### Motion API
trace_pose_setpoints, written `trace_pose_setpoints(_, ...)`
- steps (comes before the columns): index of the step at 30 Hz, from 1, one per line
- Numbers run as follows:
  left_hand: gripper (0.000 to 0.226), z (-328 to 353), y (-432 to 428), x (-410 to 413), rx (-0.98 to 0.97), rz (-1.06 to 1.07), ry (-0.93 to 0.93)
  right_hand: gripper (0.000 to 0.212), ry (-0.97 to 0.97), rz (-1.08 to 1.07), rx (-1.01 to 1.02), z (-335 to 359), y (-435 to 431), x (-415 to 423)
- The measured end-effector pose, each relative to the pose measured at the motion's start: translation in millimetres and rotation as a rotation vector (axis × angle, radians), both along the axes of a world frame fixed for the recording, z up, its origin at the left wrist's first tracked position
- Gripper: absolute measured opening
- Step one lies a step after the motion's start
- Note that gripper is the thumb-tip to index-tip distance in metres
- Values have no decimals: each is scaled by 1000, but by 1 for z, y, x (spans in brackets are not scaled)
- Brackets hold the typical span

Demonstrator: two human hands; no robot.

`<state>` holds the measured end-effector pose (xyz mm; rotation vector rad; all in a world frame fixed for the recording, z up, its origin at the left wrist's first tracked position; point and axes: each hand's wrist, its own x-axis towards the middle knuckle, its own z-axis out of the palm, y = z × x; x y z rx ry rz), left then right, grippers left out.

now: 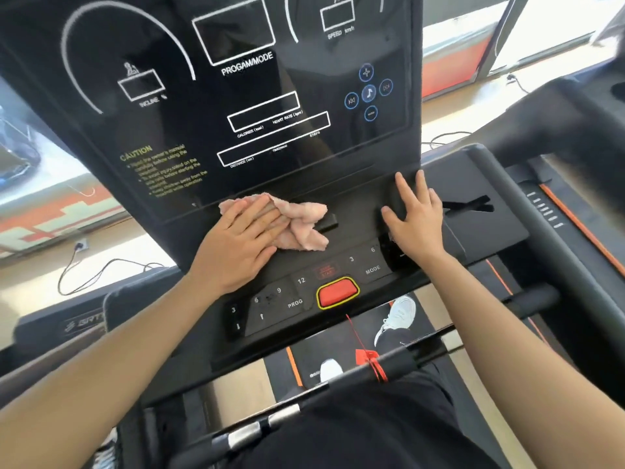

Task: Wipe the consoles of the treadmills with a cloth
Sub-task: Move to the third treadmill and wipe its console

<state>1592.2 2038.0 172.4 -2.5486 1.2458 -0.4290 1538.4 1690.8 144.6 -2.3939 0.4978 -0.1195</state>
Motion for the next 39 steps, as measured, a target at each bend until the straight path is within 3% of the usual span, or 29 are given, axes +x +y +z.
trace_pose_setpoints(8,58,-14,69,-47,-88,272,117,70,35,23,-33,-1,2,-3)
trace_pose_setpoints(16,68,-48,78,-109,-182,500,371,62,2,74,-62,-2,-15,-7)
trace_pose_setpoints(24,72,-44,36,-99,-130,303,500,58,9,127,-5,0,-27,-12)
trace_pose_setpoints(33,78,-21,-64,-39,20,49,375,51,38,195,31,3,-43,-21)
trace_pose_setpoints(39,87,-16,-132,-11,36,-107,381,41,-67,31,62,-2,-53,-46)
